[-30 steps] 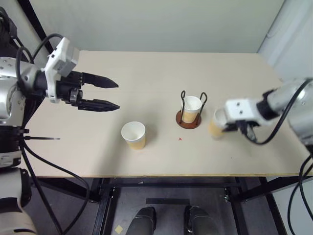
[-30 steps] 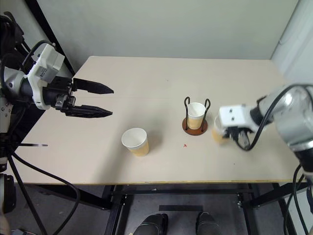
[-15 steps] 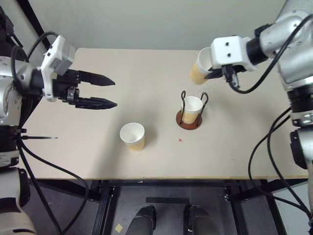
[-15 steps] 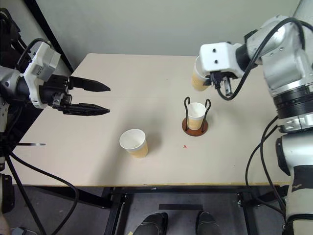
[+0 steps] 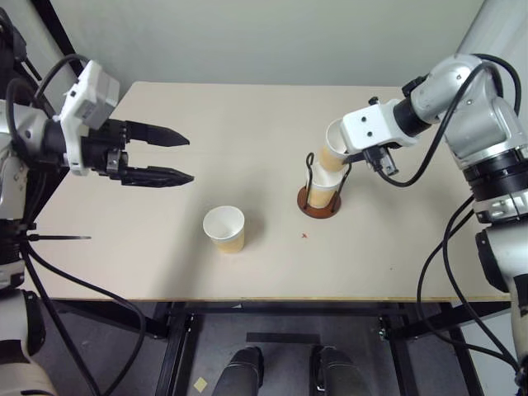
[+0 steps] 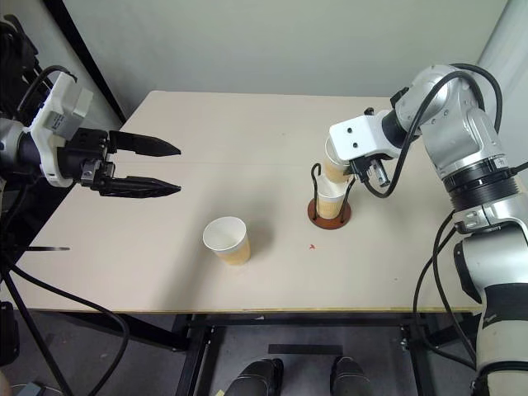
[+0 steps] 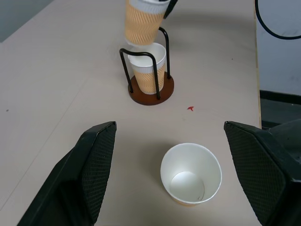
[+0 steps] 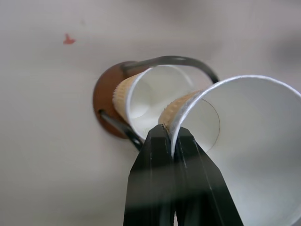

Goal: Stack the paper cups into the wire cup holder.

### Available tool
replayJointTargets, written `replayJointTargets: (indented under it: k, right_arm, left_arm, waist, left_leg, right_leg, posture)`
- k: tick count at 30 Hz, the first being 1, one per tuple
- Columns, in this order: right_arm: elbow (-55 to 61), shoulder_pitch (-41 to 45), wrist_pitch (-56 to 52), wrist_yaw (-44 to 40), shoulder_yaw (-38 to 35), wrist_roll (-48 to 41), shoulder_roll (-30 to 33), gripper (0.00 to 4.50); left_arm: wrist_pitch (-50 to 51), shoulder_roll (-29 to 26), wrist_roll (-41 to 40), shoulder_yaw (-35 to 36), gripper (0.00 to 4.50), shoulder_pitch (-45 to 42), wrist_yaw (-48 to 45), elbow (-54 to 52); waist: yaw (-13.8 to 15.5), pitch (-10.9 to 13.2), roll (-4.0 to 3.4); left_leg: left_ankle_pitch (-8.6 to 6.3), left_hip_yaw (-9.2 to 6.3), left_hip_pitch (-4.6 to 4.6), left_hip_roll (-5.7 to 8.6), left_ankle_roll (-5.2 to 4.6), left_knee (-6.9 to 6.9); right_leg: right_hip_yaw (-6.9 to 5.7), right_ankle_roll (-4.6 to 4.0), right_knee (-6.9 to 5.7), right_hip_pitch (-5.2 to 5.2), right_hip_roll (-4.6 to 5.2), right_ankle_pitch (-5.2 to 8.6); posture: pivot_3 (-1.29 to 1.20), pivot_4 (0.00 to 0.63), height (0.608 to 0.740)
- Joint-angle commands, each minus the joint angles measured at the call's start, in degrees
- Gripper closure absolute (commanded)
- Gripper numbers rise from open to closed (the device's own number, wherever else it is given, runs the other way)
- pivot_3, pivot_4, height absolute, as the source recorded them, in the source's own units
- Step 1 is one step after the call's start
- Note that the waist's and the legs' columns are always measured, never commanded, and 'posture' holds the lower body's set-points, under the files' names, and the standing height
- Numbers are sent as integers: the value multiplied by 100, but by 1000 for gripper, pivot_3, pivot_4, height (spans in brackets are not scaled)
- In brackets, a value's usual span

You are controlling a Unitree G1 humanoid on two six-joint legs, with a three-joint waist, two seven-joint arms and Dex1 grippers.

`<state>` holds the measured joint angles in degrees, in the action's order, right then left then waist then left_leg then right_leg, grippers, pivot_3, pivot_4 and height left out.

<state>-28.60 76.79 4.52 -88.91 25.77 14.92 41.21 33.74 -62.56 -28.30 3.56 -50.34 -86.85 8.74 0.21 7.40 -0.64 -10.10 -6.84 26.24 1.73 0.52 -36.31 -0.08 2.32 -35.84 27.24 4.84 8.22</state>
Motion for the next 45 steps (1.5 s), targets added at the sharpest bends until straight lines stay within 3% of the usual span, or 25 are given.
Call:
replayJointTargets:
  k: [1,20,23,30,33,37,41,45]
  right_arm:
    - [-3,36,170,-2,-18,70,-11,4467]
    - [-592,134,751,227,213,568,-539,4467]
    - [-696,176,742,260,197,587,-622,3865]
    - [-824,279,140,391,-172,234,-864,1396]
    - [-281,162,-904,377,-664,-382,-1001,355]
    - [1476,-312,-3055,321,-1458,-1473,-898,355]
    - [3096,-729,-5017,404,-2013,-2527,-572,355]
    - [3693,-892,-5898,828,-2335,-3081,-332,355]
  left_arm:
    - [20,-144,-72,217,569,-26,44,-159]
    - [33,-157,-124,231,569,44,111,-212]
    - [22,-154,-130,231,569,67,124,-224]
    - [-52,-116,-94,185,569,68,147,-185]
    - [-20,-119,-119,166,569,77,119,-234]
    - [50,-251,-191,104,569,340,-77,-602]
    - [-521,-449,186,-223,569,766,-406,-1018]
    - [-1699,-659,891,-799,569,909,-559,-971]
  waist:
    - [1,0,0]
    - [-10,0,0]
    - [-11,0,0]
    - [-13,0,0]
    - [-6,0,0]
    - [-7,0,0]
    - [10,-1,1]
    - [5,-1,1]
  left_leg:
    - [2,0,-3,0,2,-1]
    - [19,-3,-17,-1,20,7]
    - [18,-3,-18,-1,21,7]
    - [18,-3,-17,-2,23,8]
    - [17,-3,-15,-1,24,9]
    - [16,-2,-10,0,26,14]
    - [12,-2,-10,0,30,16]
    - [14,-2,-13,1,30,13]
  right_leg:
    - [0,-1,-5,-1,0,0]
    - [0,-29,-9,-7,0,-1]
    - [0,-30,-9,-7,0,-2]
    - [0,-31,-10,-4,0,-2]
    - [0,-36,-8,-5,0,2]
    - [-1,-48,-6,-2,-1,9]
    - [-4,-59,-6,-5,-1,20]
    - [-3,-59,-7,-5,-1,26]
  posture:
    - [0,150,740]
    - [0,150,740]
    - [0,150,740]
    - [0,150,740]
    - [0,150,740]
    - [0,150,740]
    - [0,150,740]
    - [0,150,740]
